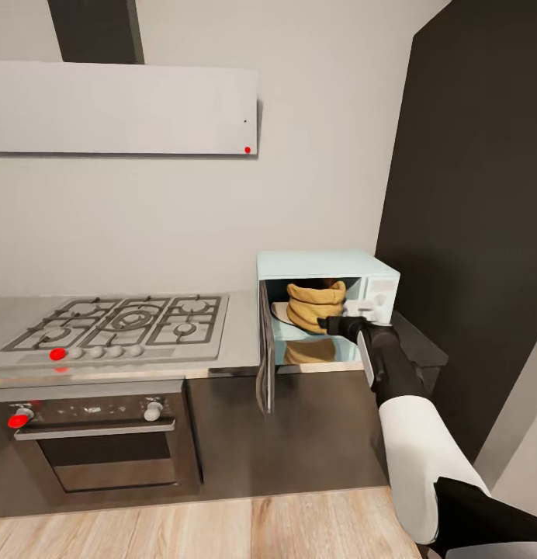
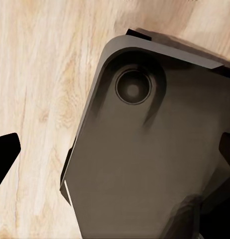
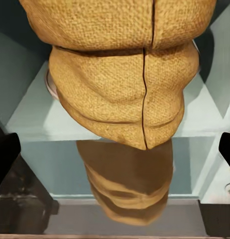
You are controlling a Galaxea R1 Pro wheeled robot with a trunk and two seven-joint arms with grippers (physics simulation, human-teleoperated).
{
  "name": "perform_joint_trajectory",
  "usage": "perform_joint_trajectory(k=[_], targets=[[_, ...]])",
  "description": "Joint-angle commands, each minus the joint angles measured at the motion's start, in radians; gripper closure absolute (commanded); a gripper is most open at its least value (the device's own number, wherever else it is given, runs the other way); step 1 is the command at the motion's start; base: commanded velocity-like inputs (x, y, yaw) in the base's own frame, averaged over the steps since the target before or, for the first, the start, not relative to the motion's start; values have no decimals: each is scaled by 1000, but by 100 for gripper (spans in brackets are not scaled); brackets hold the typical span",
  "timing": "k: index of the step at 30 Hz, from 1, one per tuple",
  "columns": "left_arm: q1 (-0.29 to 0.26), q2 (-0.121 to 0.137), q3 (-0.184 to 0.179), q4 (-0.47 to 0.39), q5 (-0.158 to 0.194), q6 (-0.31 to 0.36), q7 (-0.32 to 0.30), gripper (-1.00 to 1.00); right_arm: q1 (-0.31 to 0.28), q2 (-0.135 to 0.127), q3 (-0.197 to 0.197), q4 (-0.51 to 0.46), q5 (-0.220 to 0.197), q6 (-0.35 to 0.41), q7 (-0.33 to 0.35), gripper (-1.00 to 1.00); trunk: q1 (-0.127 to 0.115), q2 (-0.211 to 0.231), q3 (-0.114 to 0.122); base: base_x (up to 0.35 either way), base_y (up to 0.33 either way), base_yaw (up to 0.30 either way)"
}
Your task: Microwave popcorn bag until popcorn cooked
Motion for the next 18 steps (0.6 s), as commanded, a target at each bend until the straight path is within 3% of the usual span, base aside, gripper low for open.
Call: perform_joint_trajectory(k=[1,8,11,18], targets=[[0,-1,1,-2,5,-2,3,-100,-1,1,-6,-1,11,2,7,-100,0,-1,-1,0,0,0],[1,0,1,-3,5,-2,3,-100,-1,4,-6,-1,10,-32,2,-100,0,-1,-1,0,0,0],[0,0,1,-5,5,-2,3,-100,-1,7,-7,22,8,-151,-5,-100,0,-1,-1,0,0,0],[1,0,1,-10,5,-2,3,-100,-1,4,-7,158,10,-336,-9,-100,0,-1,-1,0,0,0]])
